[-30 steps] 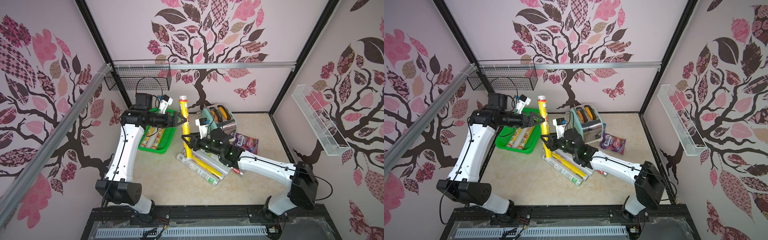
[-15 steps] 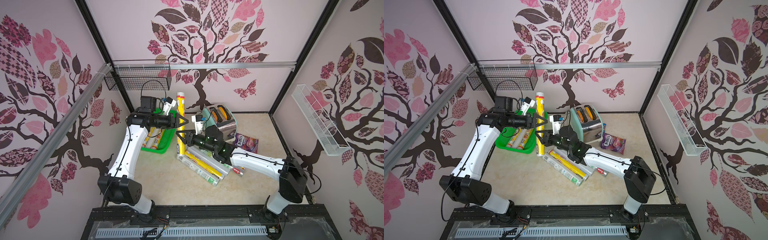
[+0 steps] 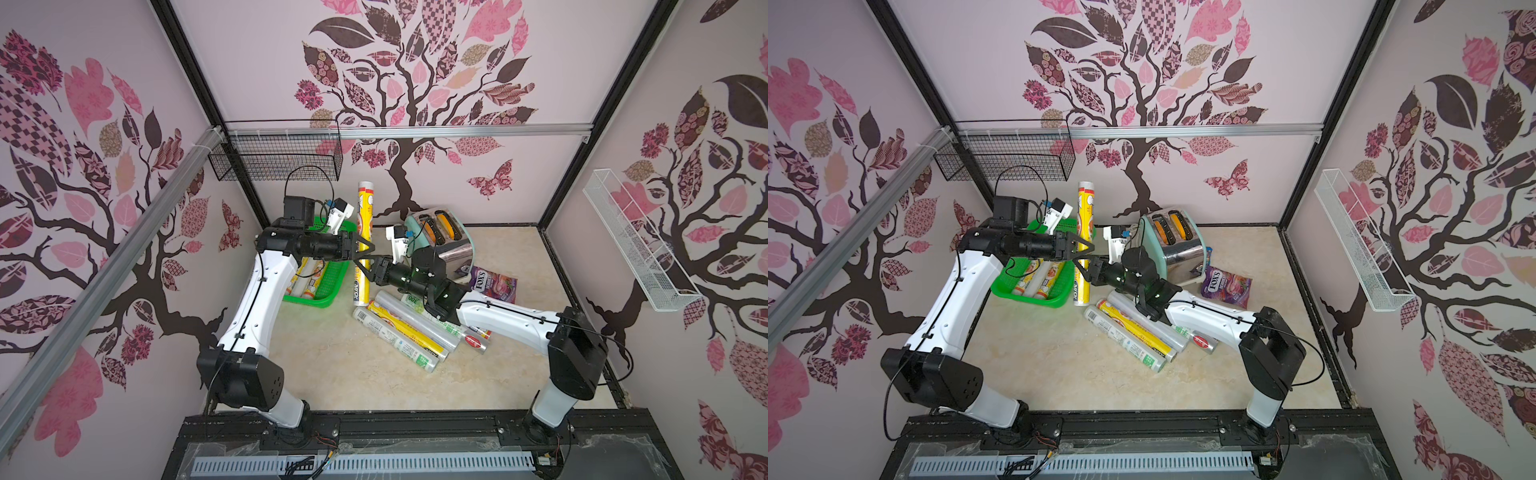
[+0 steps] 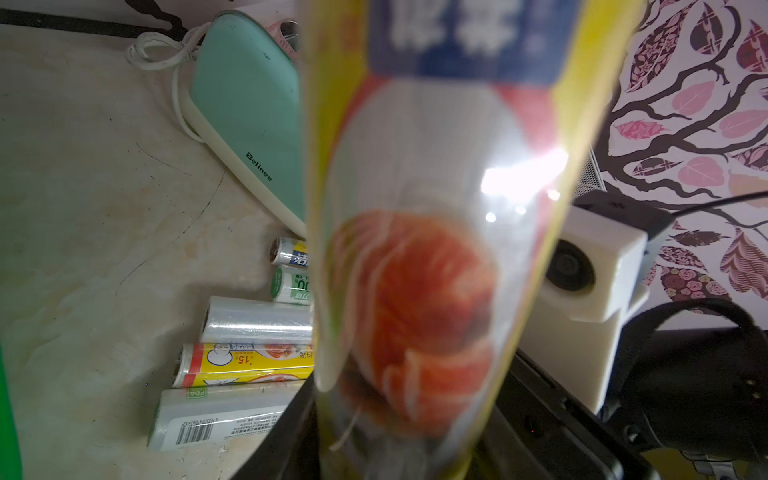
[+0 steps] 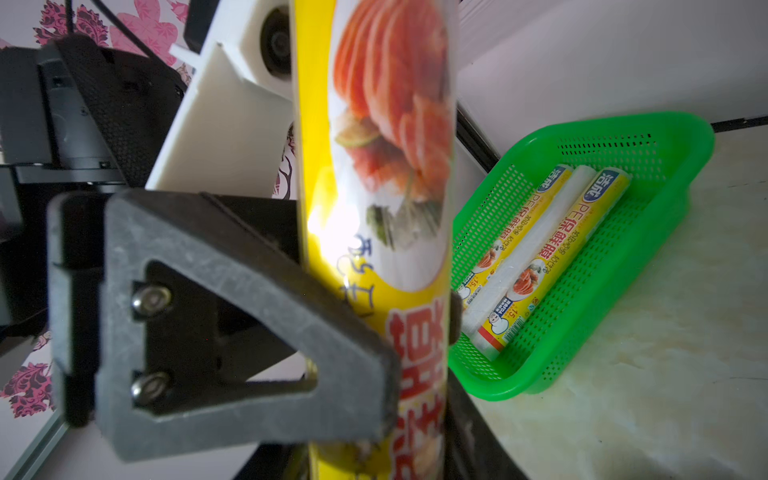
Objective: Put the plastic wrap into the basket
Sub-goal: Pick up the plastic wrap from the center of the board.
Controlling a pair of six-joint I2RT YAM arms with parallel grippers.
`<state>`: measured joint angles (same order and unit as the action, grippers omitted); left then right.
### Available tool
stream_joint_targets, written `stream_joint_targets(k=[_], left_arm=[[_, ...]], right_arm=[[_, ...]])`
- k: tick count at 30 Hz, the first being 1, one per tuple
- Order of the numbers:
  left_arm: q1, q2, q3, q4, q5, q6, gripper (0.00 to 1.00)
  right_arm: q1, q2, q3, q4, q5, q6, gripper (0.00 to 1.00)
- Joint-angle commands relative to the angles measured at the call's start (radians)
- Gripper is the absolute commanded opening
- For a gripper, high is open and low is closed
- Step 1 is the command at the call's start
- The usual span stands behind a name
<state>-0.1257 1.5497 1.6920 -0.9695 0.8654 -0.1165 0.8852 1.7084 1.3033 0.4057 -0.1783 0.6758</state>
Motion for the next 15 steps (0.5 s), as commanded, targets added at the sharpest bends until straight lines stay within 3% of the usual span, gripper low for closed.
stream_joint_targets(k=[1,7,15], left_arm=[[-0.015,-0.013,0.004,-0.012,0.052,0.034,0.42],[-0.015,0.001,0.018,-0.021,0.048,0.034,0.38],[-0.014,0.016,0.028,-0.055,-0.019,0.075,0.38]], right_arm=[[0.0,0.015,0.044,0.054,-0.021,0.045,0.38],[0.0,0.027,0.006,0.101,-0.027,0.085,0.48],[0.0,-0.01,-0.028,0.057,-0.03,0.023,0.67]])
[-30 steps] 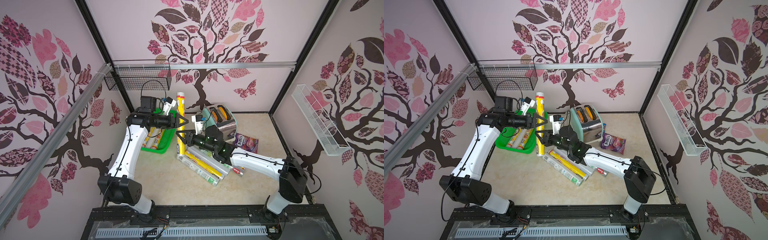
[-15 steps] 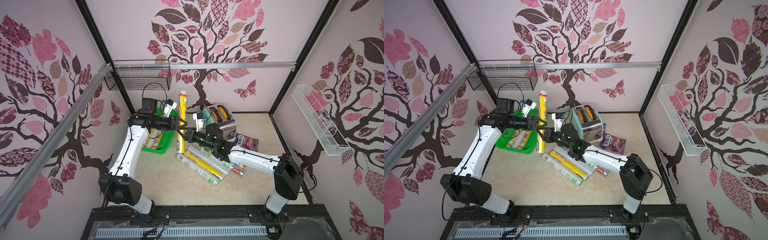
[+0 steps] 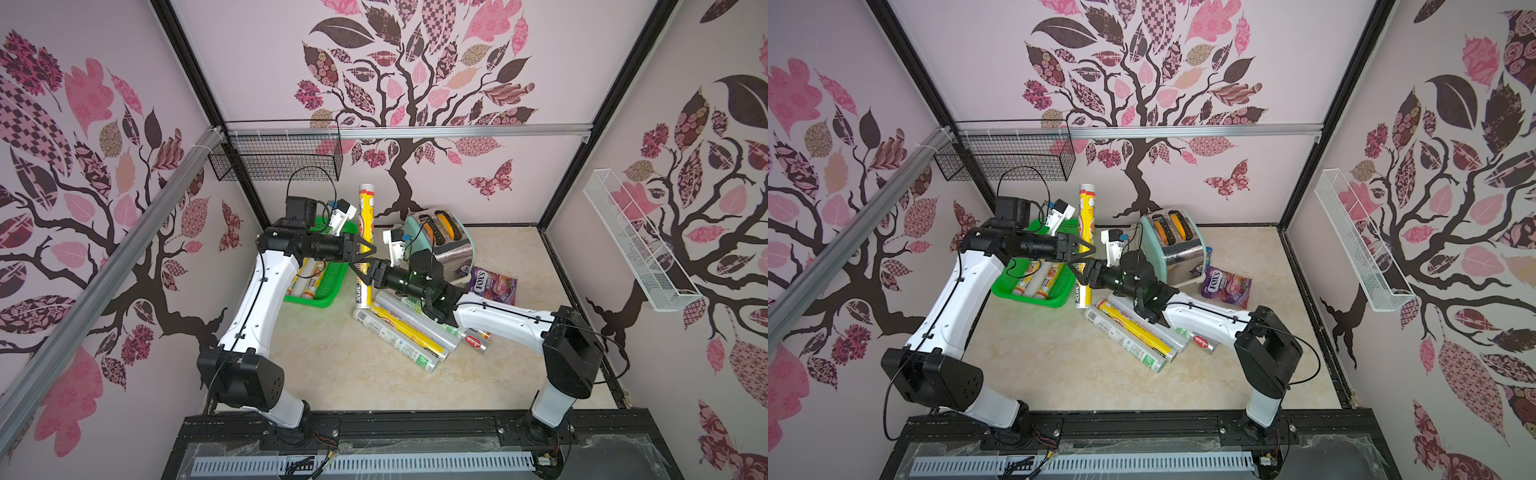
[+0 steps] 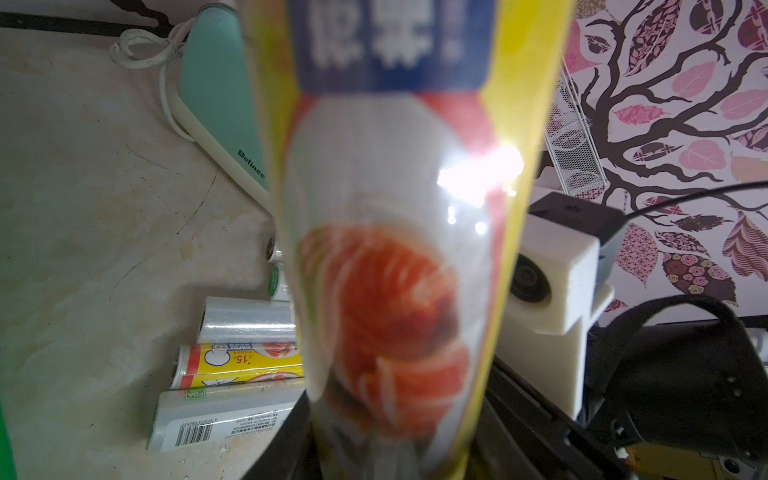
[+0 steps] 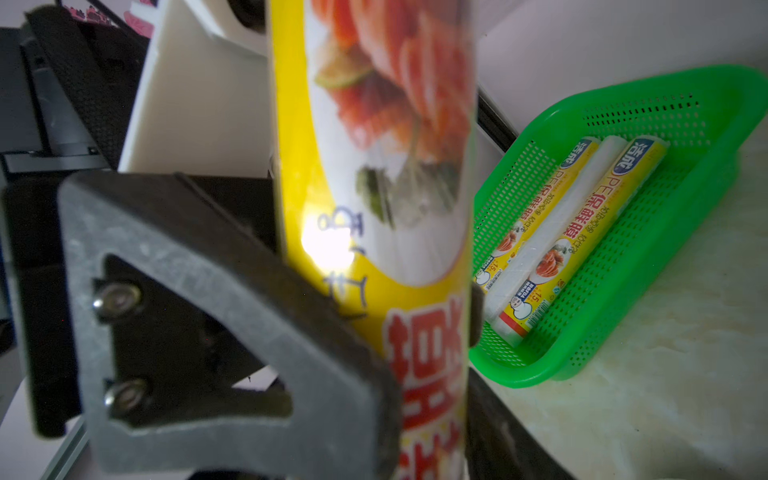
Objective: Put the plastic wrap into the basket
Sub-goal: Pick up the plastic wrap from the center of the board, then place the plastic wrap in the basket.
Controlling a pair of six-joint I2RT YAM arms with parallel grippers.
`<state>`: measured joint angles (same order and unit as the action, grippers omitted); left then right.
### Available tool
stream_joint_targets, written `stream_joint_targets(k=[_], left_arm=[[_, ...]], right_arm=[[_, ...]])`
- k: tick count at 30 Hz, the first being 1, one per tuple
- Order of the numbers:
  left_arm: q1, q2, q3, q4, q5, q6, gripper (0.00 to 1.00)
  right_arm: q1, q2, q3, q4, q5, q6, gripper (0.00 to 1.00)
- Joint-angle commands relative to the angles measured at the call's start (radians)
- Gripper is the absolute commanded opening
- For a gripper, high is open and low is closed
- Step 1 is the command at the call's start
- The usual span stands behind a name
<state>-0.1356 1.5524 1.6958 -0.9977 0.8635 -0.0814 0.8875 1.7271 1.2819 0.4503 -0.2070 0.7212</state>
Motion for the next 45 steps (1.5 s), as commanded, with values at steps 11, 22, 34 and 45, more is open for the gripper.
stream_joint_targets(k=[11,22,34,45], left_arm=[[0.003,0.046,0.053,-0.074,-0.172,0.111,0.38],[0.008,0.146,0.138,-0.136,-0.41,0.179,0.38],[0.029,0.284,0.209,-0.165,-0.718,0.243,0.39],[0.066,0.438,0.35,-0.184,-0.786,0.325,0.4]], right_arm=[[-0.002,-0.167,-0.126,-0.141,0.028,-0.259,0.86],[-0.002,-0.256,-0.069,-0.372,0.15,-0.541,0.89],[0.001,-0.292,-0.096,-0.545,0.134,-0.57,0.89],[0.011,-0.351,-0.132,-0.617,0.156,-0.597,0.96]])
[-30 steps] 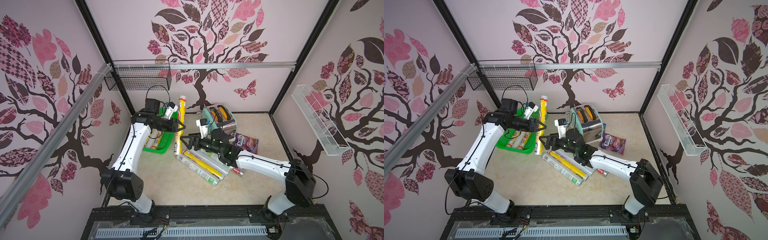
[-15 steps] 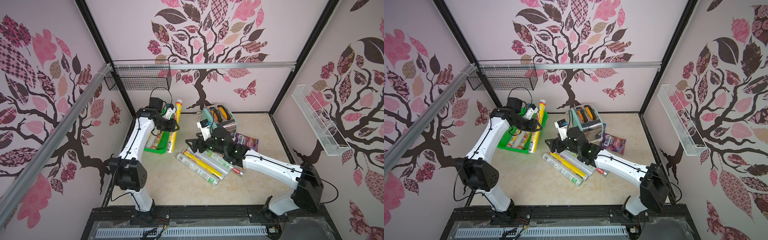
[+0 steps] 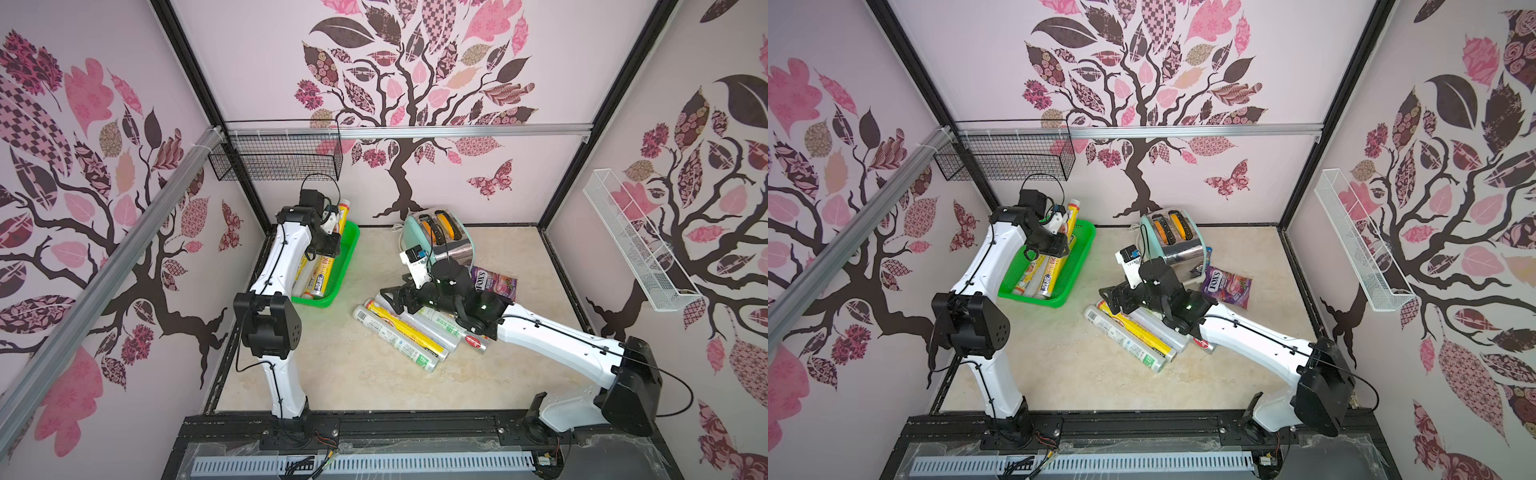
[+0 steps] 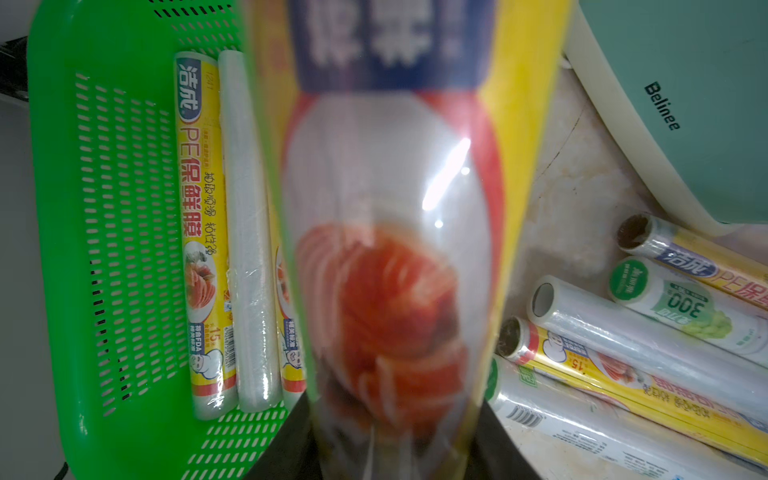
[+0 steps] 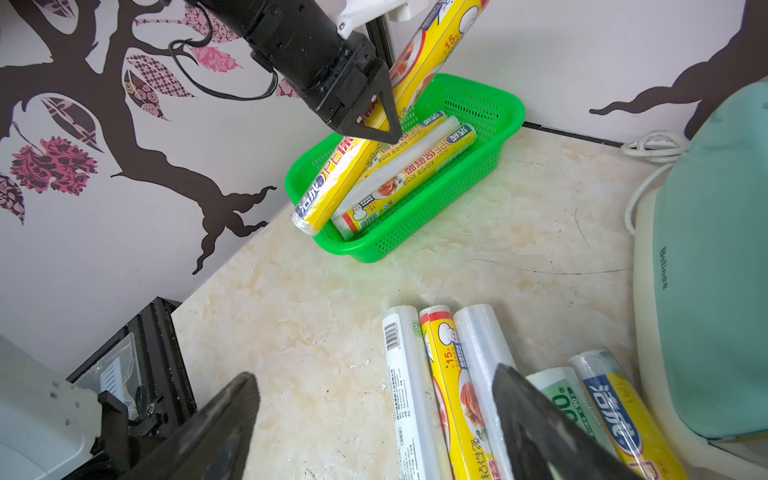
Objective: Put the plastic wrap into the basket
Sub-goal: Place the plastic wrap in the basket.
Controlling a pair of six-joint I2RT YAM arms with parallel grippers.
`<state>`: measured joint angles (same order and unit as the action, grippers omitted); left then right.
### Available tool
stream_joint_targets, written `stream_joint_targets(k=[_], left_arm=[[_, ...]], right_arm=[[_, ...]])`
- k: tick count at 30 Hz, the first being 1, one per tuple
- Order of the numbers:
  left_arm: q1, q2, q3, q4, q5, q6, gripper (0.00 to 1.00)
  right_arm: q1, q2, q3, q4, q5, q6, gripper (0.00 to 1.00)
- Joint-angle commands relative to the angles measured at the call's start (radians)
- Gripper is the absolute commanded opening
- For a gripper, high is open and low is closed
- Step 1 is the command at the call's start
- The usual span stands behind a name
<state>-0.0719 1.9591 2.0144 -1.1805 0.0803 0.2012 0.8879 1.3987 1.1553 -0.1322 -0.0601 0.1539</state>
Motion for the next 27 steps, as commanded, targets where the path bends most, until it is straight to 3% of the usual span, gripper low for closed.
stream_joint_targets(k=[1,11,15,21,27], left_arm=[[0.005,0.042,0.031,0.006,0.006,0.051,0.4],[0.027,0.196,0.111,0.026,-0.077,0.062,0.4],[0.032,0.236,0.104,0.072,-0.073,0.061,0.39],[0.031,0.303,0.102,0.073,0.024,0.068,0.39],[0.039,0.33,0.067,0.099,-0.011,0.05,0.4]], right_arm=[[0.017,-0.031,-0.006,-0.04,0.001,-0.047,0.99],[0.04,-0.101,-0.015,-0.152,-0.006,-0.048,0.99],[0.04,-0.143,-0.039,-0.16,0.019,-0.031,0.99],[0.04,-0.179,-0.057,-0.174,0.086,-0.027,0.99],[0.04,-0.181,-0.054,-0.179,0.106,-0.023,0.99]])
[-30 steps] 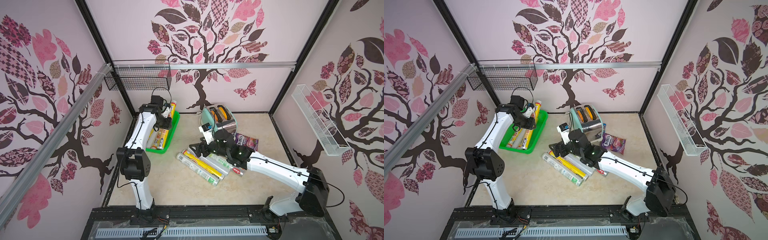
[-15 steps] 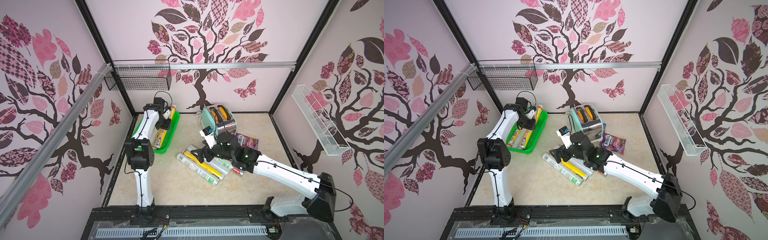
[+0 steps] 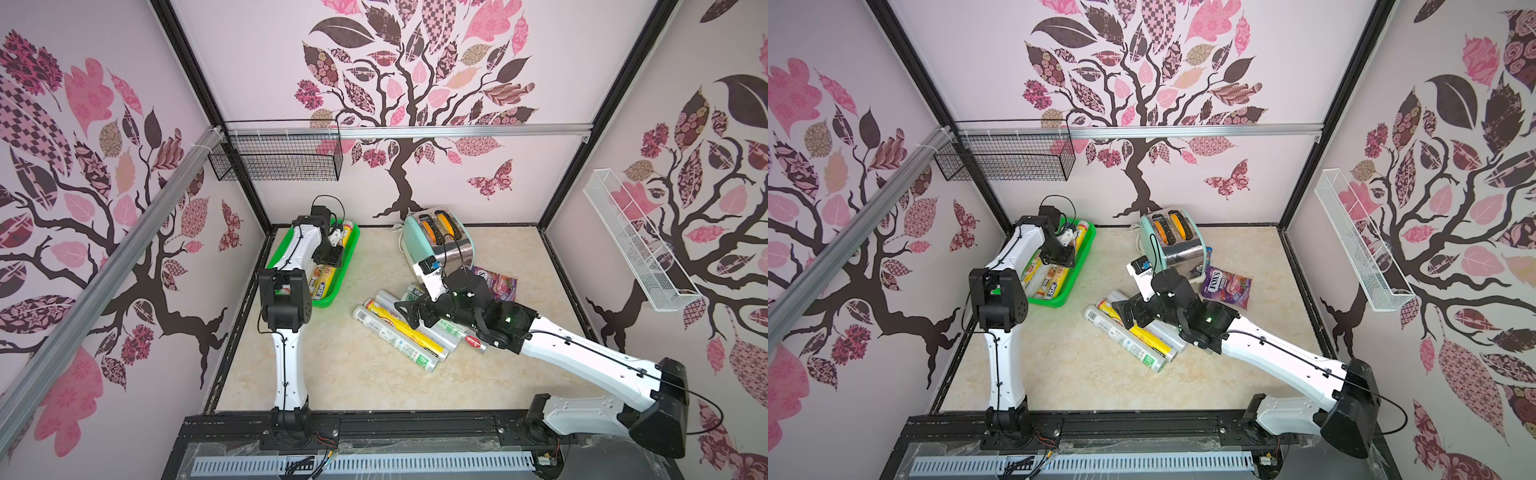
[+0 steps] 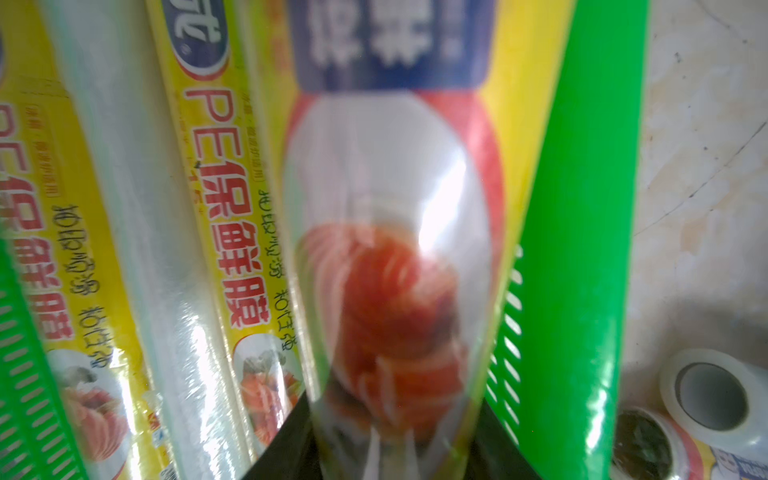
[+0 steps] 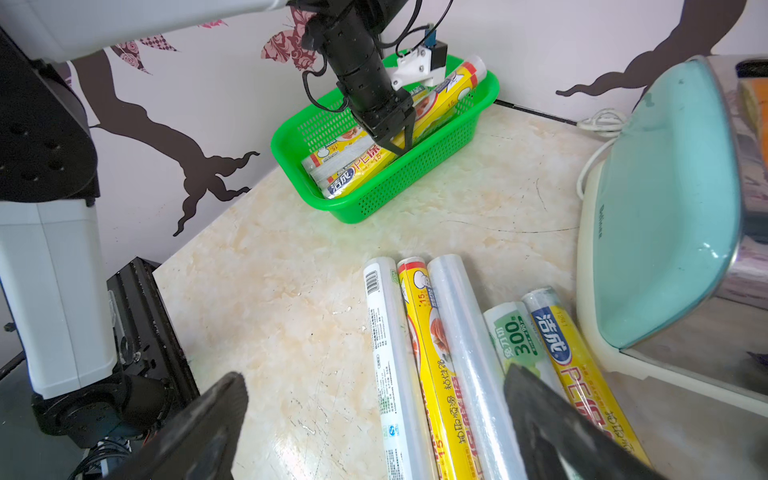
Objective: Put the plastic wrap into the basket
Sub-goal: Place the plastic wrap in the basket.
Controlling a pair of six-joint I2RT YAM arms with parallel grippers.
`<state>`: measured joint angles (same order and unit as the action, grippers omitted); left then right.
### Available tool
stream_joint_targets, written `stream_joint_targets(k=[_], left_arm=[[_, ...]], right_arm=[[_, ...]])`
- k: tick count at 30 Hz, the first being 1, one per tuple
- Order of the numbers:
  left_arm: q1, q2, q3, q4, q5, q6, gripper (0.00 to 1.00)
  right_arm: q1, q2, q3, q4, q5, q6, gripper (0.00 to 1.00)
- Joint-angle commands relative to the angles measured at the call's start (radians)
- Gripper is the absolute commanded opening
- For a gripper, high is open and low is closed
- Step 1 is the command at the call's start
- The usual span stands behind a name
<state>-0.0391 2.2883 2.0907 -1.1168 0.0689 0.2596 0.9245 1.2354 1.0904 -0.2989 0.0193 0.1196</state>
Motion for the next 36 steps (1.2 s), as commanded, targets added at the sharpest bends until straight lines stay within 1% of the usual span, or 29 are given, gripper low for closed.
stream_joint_targets(k=[1,3,9,12,16,18,21,22,24,25,27,29,31,34,36], left_arm=[[0.005,0.004,-0.02,0.044,-0.013,-0.013,0.4],[0.005,0.017,-0.021,0.042,-0.03,-0.016,0.4],[0.007,0.051,-0.035,0.059,-0.063,-0.016,0.46],[0.006,0.05,-0.039,0.066,-0.087,-0.01,0.53],[0.002,0.021,-0.087,0.119,-0.102,-0.011,0.59],[0.002,0.001,-0.092,0.115,-0.102,-0.01,0.6],[0.003,-0.036,-0.136,0.161,-0.113,-0.01,0.6],[0.003,-0.045,-0.142,0.167,-0.122,-0.016,0.6],[0.004,-0.075,-0.143,0.171,-0.166,-0.044,0.6],[0.006,-0.096,-0.18,0.184,-0.18,-0.054,0.6],[0.014,-0.159,-0.243,0.245,-0.193,-0.078,0.6],[0.016,-0.215,-0.292,0.27,-0.173,-0.085,0.6],[0.018,-0.267,-0.325,0.242,-0.125,-0.075,0.61],[0.016,-0.319,-0.389,0.194,-0.022,-0.021,0.69],[0.015,-0.336,-0.42,0.162,0.01,-0.018,0.7]], right_arm=[[0.004,-0.016,0.013,-0.019,0.022,0.011,0.99],[0.004,-0.014,0.014,-0.019,0.024,0.011,0.99],[0.004,-0.001,0.02,-0.016,0.017,0.016,0.99],[0.004,0.005,0.008,0.003,0.027,0.025,0.99],[0.004,0.019,0.015,0.002,0.014,0.028,0.99],[0.004,0.026,0.009,0.017,0.022,0.03,0.99],[0.003,0.048,0.02,0.003,0.006,0.01,0.99],[0.004,0.056,0.022,-0.004,0.018,0.002,0.99],[0.004,0.08,0.017,-0.019,0.097,0.022,0.99],[0.004,0.096,0.022,-0.04,0.121,0.03,0.99],[0.004,0.142,0.061,-0.119,0.131,0.006,0.99],[0.004,0.188,0.099,-0.187,0.126,-0.001,0.99],[0.004,0.228,0.115,-0.222,0.1,0.006,0.99],[0.003,0.274,0.119,-0.238,0.048,0.038,0.99],[0.001,0.302,0.121,-0.252,0.017,0.049,0.99]])
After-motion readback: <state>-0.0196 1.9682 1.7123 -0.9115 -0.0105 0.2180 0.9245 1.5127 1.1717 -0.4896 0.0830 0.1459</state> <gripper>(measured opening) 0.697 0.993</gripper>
